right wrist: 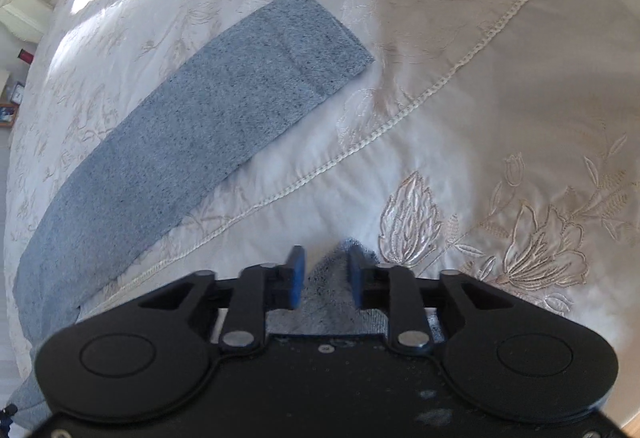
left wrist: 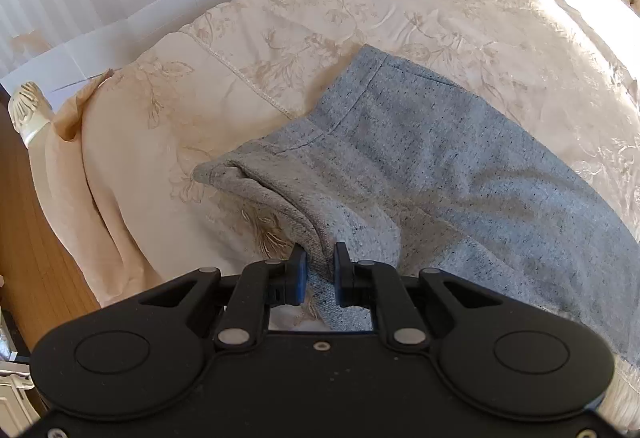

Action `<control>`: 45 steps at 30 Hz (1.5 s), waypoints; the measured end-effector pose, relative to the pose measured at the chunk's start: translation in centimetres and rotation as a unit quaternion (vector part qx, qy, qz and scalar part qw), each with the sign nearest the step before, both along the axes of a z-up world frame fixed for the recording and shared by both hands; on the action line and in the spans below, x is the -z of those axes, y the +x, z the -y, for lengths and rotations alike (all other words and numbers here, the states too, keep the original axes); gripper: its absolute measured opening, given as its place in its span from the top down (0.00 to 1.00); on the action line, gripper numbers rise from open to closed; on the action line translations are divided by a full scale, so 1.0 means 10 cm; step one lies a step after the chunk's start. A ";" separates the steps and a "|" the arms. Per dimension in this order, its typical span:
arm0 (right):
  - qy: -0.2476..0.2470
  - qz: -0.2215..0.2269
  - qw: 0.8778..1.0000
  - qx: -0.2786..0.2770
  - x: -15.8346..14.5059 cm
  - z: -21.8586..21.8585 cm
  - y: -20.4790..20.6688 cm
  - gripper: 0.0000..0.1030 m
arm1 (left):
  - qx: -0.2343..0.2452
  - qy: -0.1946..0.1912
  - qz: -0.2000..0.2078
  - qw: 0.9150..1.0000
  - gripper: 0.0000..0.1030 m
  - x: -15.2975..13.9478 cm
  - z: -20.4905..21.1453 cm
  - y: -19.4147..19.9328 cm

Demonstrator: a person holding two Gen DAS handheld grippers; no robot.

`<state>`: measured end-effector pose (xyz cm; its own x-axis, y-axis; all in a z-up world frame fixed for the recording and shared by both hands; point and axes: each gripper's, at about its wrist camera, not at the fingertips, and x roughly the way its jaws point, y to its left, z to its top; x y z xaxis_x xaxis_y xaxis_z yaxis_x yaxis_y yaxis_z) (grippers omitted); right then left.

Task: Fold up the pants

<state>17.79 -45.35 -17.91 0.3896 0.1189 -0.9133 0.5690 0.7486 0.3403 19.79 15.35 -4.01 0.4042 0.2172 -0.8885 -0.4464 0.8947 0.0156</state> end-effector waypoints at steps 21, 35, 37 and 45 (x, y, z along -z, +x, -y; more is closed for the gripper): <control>-0.006 0.208 0.962 0.174 -1.44 0.15 -1.05 0.97 | 0.028 0.012 0.023 0.999 0.83 -0.64 0.20 0.34; -0.024 0.158 0.973 0.165 -0.59 0.58 0.95 0.97 | 0.054 0.082 -0.003 0.995 0.83 0.27 1.09 2.19; -0.028 0.144 0.975 0.166 -0.45 0.61 1.17 0.97 | 0.061 0.101 -0.018 0.993 0.84 0.45 1.24 2.36; -0.035 0.123 0.976 0.175 -0.15 0.73 1.67 0.97 | 0.051 0.116 -0.040 0.991 0.85 0.80 1.38 2.76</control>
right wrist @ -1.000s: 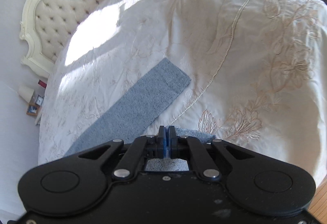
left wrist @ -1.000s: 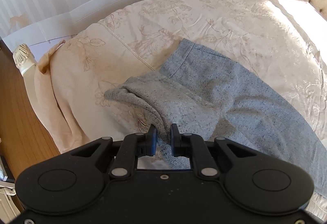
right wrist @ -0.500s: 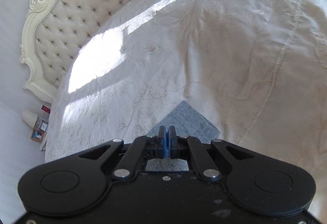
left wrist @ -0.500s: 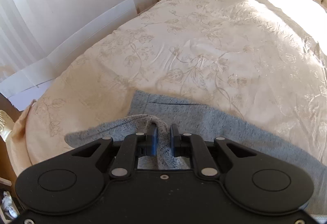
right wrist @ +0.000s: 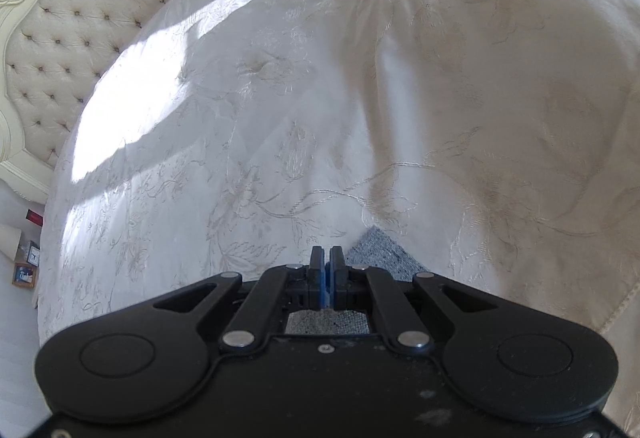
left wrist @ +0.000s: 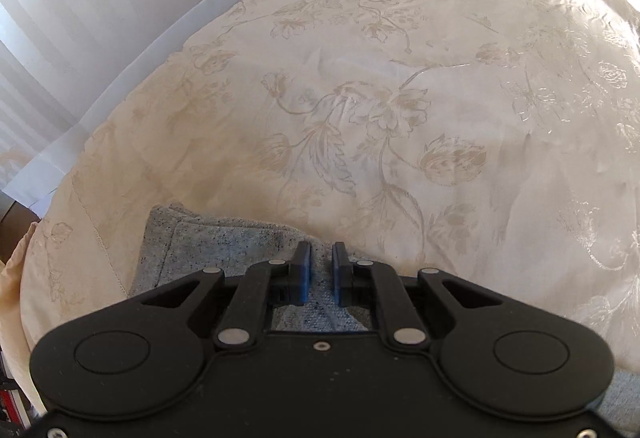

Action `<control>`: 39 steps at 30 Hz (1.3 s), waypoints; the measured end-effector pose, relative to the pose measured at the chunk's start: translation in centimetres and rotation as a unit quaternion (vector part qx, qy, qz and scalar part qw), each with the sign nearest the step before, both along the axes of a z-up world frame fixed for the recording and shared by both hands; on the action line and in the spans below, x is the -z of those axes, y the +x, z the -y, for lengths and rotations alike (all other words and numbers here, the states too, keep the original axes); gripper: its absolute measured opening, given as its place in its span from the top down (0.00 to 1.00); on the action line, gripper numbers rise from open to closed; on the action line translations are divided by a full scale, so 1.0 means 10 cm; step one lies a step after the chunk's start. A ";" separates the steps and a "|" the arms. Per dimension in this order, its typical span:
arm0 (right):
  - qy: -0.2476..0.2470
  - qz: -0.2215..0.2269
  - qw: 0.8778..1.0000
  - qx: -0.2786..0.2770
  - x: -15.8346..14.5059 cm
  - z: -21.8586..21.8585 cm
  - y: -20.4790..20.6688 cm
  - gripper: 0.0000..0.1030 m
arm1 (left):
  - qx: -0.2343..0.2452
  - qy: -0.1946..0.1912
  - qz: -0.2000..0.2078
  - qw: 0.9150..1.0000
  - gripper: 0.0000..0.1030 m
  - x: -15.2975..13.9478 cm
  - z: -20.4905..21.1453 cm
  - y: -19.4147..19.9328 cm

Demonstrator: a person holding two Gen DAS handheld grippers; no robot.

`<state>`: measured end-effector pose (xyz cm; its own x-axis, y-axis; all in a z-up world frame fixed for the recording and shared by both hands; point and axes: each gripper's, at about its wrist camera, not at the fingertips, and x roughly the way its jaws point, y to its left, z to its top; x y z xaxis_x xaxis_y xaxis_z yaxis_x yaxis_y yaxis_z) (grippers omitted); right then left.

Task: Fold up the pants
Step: 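Lift the pants with both grippers and fold the cuff toward the waistband, then lower the folded pants and open both grippers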

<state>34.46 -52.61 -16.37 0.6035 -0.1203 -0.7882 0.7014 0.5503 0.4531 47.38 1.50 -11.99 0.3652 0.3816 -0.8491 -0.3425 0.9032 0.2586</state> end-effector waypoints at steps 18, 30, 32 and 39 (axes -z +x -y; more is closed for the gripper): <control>-0.016 -0.032 0.999 0.021 0.39 0.24 0.40 0.96 | 0.081 0.010 0.010 0.997 0.83 0.06 -0.01 0.05; -0.039 -0.055 0.993 -0.097 0.05 -0.09 -0.20 0.77 | 0.260 -0.049 -0.014 0.964 0.70 -0.15 0.60 -0.70; -0.037 -0.061 0.992 -0.106 0.06 -0.07 -0.39 0.73 | 0.263 -0.064 -0.030 0.962 0.70 -0.05 0.73 -0.77; -0.043 -0.080 0.982 -0.166 0.28 0.03 -0.48 0.70 | 0.237 -0.088 -0.074 0.965 0.70 0.24 1.01 -1.08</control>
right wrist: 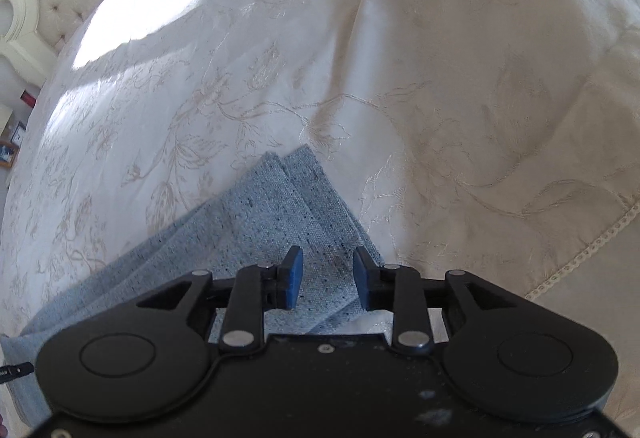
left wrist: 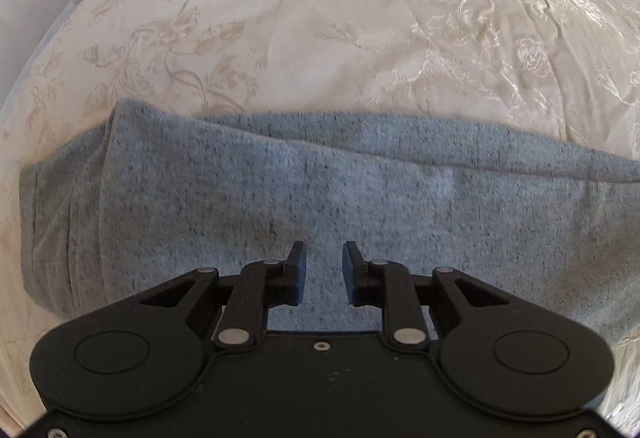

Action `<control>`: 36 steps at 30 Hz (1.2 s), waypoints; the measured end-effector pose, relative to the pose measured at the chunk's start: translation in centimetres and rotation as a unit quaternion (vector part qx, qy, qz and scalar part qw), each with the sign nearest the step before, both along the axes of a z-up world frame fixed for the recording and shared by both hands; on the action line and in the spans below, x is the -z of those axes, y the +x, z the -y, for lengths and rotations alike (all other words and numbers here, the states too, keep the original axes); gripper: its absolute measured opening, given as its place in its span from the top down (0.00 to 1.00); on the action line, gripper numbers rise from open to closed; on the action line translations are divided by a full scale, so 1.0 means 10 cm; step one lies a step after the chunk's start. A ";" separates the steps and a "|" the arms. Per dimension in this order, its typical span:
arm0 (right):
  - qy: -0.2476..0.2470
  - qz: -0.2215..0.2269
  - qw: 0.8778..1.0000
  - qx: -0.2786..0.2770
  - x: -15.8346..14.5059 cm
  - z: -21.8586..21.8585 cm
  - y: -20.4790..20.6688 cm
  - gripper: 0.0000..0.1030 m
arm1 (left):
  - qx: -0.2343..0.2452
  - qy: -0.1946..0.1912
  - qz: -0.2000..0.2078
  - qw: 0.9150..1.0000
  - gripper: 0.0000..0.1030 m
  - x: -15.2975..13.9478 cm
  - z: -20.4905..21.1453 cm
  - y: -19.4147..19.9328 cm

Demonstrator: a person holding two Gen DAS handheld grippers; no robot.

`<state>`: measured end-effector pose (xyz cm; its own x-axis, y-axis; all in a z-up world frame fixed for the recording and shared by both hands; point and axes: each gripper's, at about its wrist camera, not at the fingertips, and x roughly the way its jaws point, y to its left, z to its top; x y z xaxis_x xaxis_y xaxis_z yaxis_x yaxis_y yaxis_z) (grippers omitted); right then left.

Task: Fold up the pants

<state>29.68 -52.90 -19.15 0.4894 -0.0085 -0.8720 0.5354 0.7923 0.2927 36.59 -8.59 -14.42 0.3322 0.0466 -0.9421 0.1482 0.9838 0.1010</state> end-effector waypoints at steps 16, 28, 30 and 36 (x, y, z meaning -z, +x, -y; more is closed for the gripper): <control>-0.017 -0.017 1.000 -0.007 -0.45 0.18 -0.13 0.83 | -0.021 0.036 0.011 0.999 0.70 -0.02 0.11 -0.28; 0.053 0.010 0.998 -0.029 -0.13 0.30 0.33 0.69 | -0.024 0.050 0.024 0.998 0.70 -0.11 0.10 -0.27; 0.061 0.011 0.997 -0.037 -0.08 0.28 0.43 0.69 | -0.032 0.049 0.026 0.998 0.70 -0.13 0.03 -0.23; 0.075 0.014 0.995 -0.060 0.02 0.21 0.60 0.74 | -0.048 0.045 0.026 0.997 0.70 -0.16 -0.17 -0.11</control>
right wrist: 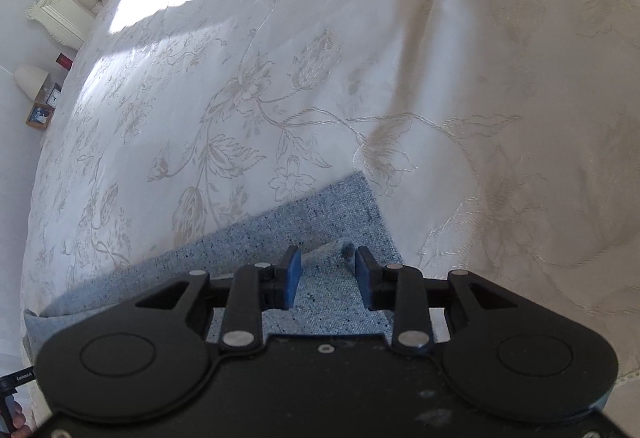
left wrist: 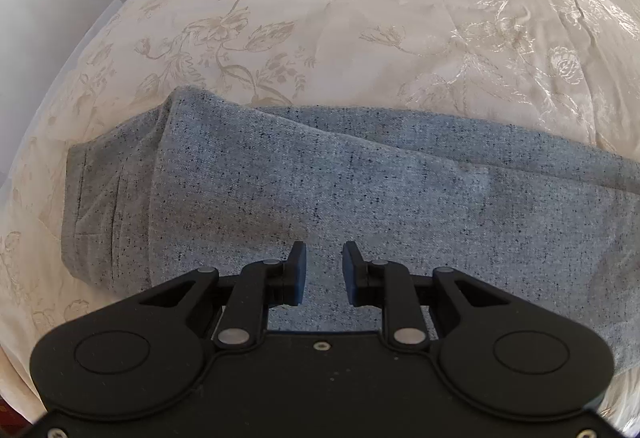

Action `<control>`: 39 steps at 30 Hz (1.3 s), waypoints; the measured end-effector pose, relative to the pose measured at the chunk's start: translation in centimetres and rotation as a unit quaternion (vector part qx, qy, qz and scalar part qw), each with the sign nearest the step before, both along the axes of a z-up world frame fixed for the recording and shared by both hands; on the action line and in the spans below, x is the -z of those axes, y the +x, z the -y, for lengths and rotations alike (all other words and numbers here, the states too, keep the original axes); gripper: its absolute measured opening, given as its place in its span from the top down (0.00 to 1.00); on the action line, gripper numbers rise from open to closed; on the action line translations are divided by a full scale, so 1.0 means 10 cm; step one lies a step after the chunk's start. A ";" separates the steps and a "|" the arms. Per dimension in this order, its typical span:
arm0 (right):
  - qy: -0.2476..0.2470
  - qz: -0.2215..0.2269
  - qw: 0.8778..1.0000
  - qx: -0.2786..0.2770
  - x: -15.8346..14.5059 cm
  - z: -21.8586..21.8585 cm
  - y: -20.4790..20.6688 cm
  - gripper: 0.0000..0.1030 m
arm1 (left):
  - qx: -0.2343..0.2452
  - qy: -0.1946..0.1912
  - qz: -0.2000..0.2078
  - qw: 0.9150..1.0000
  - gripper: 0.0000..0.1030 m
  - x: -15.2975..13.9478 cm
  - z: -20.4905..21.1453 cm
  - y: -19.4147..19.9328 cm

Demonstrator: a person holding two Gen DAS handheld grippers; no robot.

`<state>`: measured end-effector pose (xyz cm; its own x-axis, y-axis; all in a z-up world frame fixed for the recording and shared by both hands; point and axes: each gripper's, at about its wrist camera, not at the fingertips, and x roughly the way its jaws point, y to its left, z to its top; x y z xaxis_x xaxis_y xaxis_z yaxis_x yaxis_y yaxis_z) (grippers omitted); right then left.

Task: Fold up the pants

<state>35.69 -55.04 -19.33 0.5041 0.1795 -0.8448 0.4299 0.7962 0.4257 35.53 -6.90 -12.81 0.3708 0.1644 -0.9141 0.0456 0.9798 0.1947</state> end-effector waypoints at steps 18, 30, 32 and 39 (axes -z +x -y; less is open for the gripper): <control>-0.066 -0.026 0.993 0.093 0.08 0.20 0.45 0.91 | -0.056 -0.040 0.009 0.998 0.70 -0.01 -0.35 0.44; -0.046 0.019 0.997 0.065 -0.21 0.09 -0.35 0.69 | -0.103 -0.023 -0.020 0.994 0.70 0.02 -0.78 -0.09; -0.055 0.001 0.998 0.036 -0.14 0.04 -0.45 0.69 | -0.102 -0.025 -0.025 0.994 0.70 0.03 -0.74 -0.19; -0.009 0.003 1.000 0.015 0.04 0.08 -0.50 0.75 | -0.079 -0.019 -0.028 0.996 0.70 0.00 -0.53 -0.43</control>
<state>30.66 -55.83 -19.74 0.5138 0.1484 -0.8450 0.4511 0.7910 0.4132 31.24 -1.62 -12.81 0.2911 0.1810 -0.9394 -0.1007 0.9823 0.1580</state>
